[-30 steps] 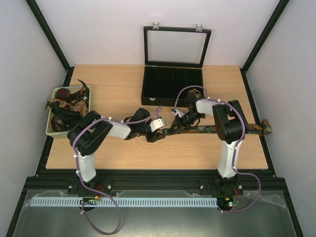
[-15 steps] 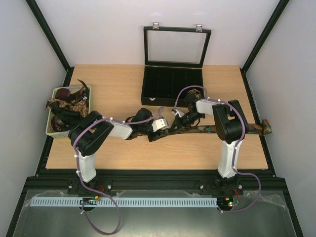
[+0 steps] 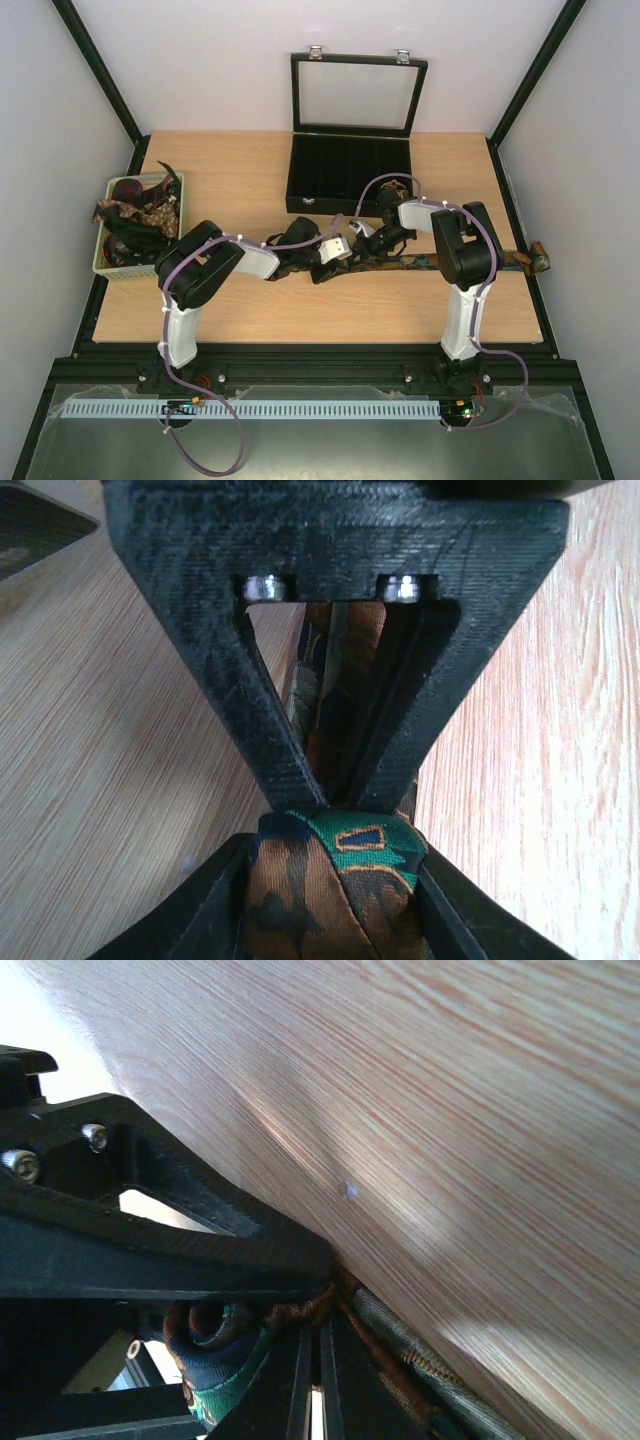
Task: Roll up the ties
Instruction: Roll the tie at the center of the board.
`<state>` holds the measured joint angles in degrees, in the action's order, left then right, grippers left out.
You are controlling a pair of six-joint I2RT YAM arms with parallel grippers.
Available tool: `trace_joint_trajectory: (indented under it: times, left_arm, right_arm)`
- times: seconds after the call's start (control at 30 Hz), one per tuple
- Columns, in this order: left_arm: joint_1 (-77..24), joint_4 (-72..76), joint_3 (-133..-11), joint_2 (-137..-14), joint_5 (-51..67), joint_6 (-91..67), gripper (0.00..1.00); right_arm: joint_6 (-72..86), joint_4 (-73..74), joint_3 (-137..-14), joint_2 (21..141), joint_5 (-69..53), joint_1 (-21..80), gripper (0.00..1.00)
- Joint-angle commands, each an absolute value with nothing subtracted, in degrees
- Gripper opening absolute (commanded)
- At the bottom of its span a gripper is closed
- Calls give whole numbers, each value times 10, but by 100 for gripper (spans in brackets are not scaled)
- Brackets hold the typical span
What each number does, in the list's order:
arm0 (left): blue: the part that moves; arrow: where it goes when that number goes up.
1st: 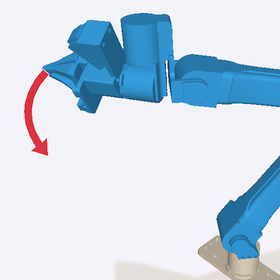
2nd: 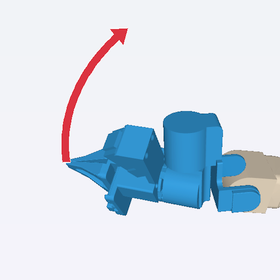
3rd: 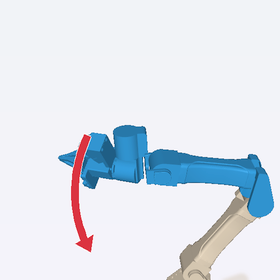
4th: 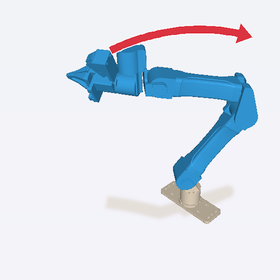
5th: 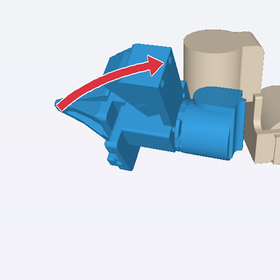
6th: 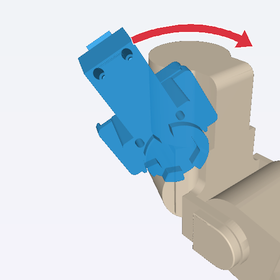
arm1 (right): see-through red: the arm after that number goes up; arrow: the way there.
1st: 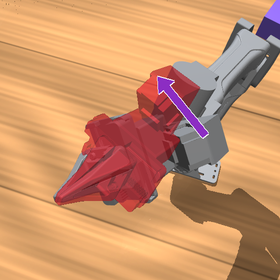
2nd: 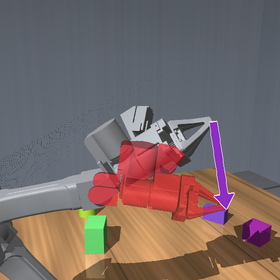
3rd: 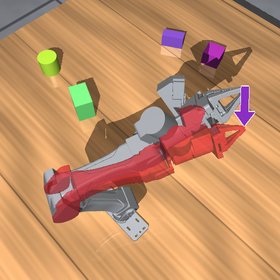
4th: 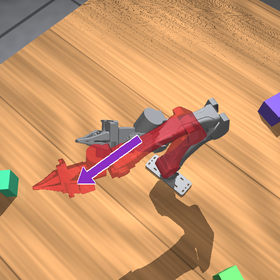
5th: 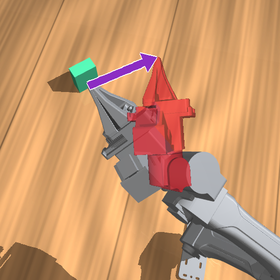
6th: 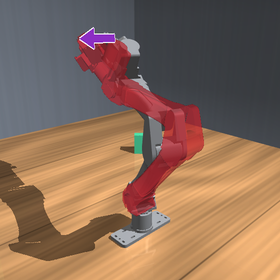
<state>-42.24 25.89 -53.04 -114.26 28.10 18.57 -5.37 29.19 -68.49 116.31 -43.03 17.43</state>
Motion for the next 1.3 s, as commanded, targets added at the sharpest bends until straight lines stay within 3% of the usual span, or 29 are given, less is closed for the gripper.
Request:
trace_joint_trajectory:
  times: [0.0, 0.33, 0.53, 0.67, 0.77, 1.03, 1.27]
  left_arm:
    - [-438, 303, -550, -1180, 278, 184, 39]
    - [-435, 232, -547, -1185, 264, 217, 30]
    - [-427, 151, -530, -1163, 228, 213, 28]
    - [-422, 105, -529, -1160, 218, 211, 27]
    - [-422, 89, -530, -1161, 213, 210, 27]
    - [-423, 71, -534, -1161, 207, 214, 27]
    - [-423, 67, -539, -1164, 208, 213, 27]
  right_arm:
    - [-65, 295, -656, 1207, -323, 177, 2]
    - [-66, 305, -668, 1190, -347, 176, 4]
    - [-66, 337, -673, 1137, -385, 148, 20]
    - [-69, 358, -674, 1109, -424, 132, 36]
    - [-32, 340, -661, 1090, -471, 133, 41]
    - [28, 285, -652, 1094, -519, 161, 41]
    - [26, 276, -662, 1132, -491, 171, 31]
